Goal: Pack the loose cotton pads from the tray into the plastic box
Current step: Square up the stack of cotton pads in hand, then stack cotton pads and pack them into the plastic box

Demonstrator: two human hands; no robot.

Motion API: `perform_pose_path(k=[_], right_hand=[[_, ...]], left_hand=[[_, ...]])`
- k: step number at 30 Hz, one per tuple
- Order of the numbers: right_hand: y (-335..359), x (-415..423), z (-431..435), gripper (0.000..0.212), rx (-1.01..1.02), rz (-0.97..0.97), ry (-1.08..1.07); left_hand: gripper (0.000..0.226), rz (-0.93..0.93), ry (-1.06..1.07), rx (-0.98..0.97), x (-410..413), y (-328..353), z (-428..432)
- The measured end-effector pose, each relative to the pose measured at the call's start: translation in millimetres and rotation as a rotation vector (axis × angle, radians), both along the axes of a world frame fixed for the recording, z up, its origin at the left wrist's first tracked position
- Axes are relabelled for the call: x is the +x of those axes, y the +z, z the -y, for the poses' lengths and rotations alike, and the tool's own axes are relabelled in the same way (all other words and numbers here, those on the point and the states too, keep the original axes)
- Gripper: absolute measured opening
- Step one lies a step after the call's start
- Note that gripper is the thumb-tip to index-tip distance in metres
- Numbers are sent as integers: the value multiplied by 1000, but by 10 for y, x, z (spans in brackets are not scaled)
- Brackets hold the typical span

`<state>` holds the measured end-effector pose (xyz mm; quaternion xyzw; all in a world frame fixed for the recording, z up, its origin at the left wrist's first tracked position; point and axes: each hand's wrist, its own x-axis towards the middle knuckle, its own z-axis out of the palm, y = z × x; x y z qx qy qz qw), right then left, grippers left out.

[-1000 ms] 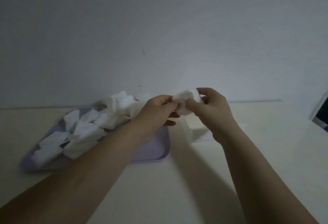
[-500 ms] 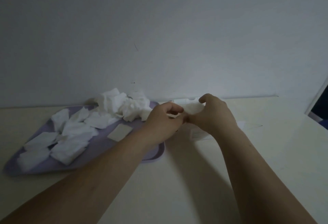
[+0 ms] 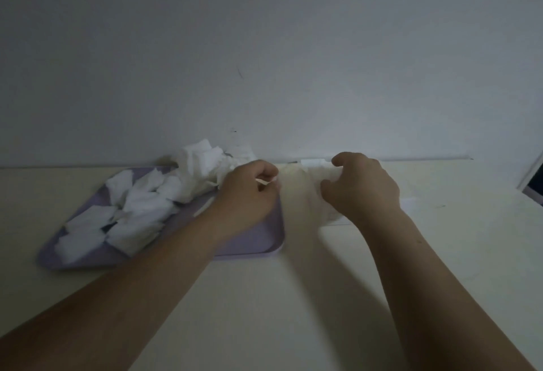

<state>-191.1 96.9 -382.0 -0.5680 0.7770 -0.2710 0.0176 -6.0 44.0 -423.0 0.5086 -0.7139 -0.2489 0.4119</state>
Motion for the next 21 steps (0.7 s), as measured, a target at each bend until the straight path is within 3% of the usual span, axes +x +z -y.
perform_pose_path(k=[4,5,8,12,16,18,20,21], right_hand=[[23,142,-48,31,-165,-65,27],[14,195,-57,32,-231,-51,45],[-56,475,-94,28,-396,44,216],[-359,847,-104,19,-294,364,437],[-573,918,-65,42,-137,383,497],[-600,900,-26,54,-103,381,516],[-623,873,24,52,-75,422,545],[-642,857,56,41,-73,449,568]], left_hand=[[10,418,219,-69,733,-32,24],[20,501,250,-46,852,-54,12],[40,586,258,32,995,-119,-13],[31,361,117,128,995,-117,-60],[16,58,4,181,1020,-155,-165],[26,-88,-114,212,1022,-143,-203],[33,-164,-207,211,1006,-100,-209],[32,-158,-235,192,982,-71,-208]])
